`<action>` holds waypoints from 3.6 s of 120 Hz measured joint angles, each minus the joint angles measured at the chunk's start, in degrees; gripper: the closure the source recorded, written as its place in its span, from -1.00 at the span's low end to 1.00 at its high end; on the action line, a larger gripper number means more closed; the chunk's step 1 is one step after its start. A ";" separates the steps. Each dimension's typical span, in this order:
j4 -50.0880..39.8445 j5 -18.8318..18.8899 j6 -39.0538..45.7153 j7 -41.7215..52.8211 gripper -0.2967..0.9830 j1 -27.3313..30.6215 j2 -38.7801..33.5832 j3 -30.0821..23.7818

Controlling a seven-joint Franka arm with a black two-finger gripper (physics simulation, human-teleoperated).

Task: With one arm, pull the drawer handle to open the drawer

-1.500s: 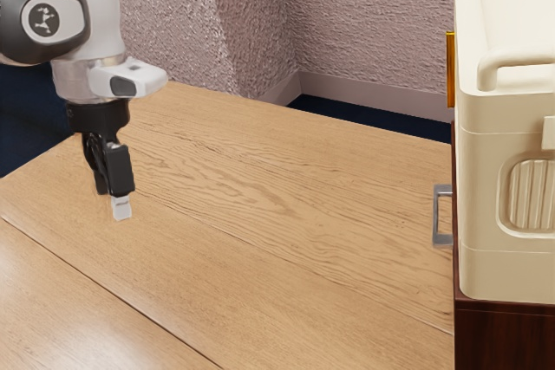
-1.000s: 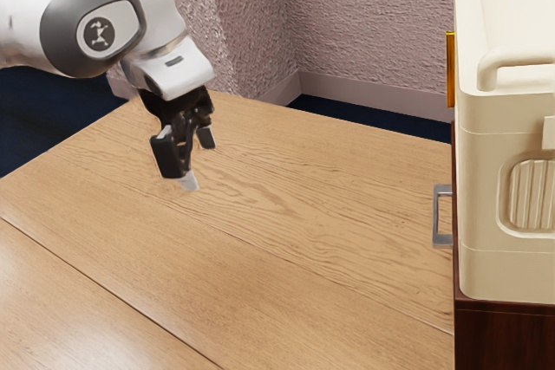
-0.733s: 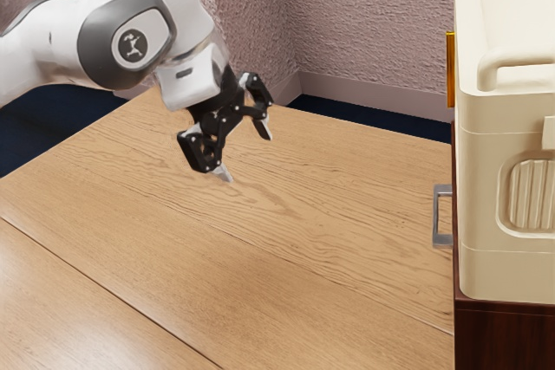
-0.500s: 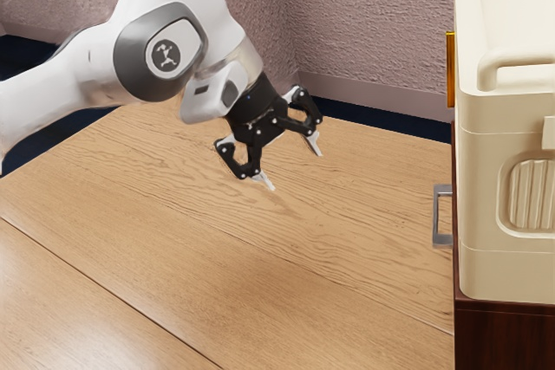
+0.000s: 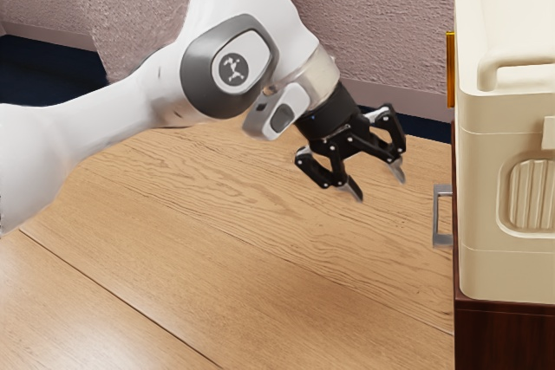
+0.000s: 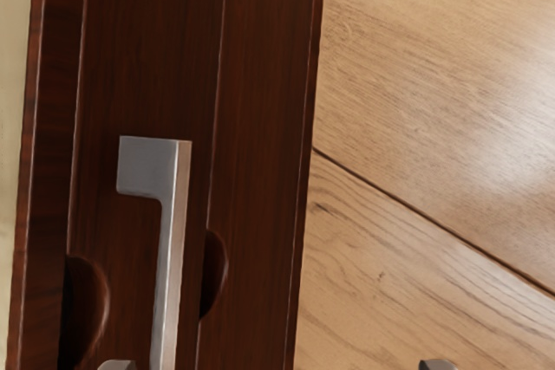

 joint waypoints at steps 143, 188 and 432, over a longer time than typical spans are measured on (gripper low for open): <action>-5.18 -12.48 6.95 17.46 0.57 0.13 4.03 0.45; -16.40 -11.31 7.08 18.90 0.59 2.40 -5.79 1.74; 6.24 28.82 -28.75 -47.72 -0.50 -10.44 -9.18 6.77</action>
